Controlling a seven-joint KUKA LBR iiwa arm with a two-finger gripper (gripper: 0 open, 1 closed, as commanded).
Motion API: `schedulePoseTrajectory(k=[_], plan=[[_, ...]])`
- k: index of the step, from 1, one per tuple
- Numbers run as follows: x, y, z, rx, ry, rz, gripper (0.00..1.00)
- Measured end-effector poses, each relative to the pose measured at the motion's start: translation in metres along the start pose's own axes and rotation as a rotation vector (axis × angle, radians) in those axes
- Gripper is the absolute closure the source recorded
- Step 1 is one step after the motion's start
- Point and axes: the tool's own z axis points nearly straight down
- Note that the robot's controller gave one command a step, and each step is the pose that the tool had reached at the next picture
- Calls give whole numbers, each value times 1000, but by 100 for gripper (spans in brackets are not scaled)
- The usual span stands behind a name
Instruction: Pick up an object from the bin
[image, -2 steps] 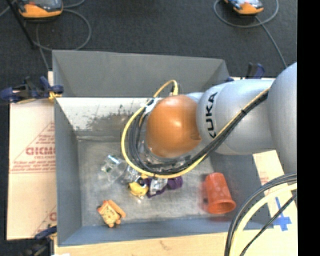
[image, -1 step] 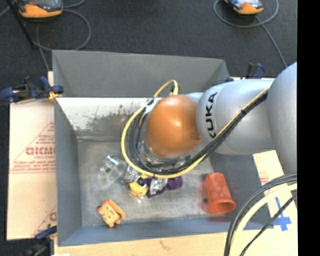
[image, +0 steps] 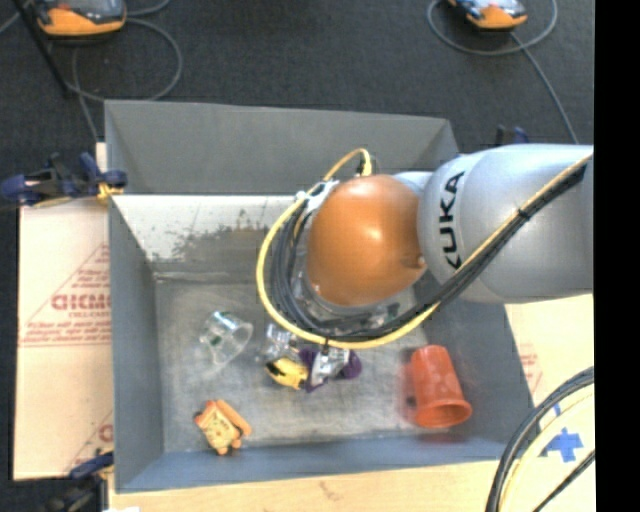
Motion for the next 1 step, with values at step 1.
schedulePoseTrajectory(k=[1], plan=[[4,-27,-135,5,-5,4,100]])
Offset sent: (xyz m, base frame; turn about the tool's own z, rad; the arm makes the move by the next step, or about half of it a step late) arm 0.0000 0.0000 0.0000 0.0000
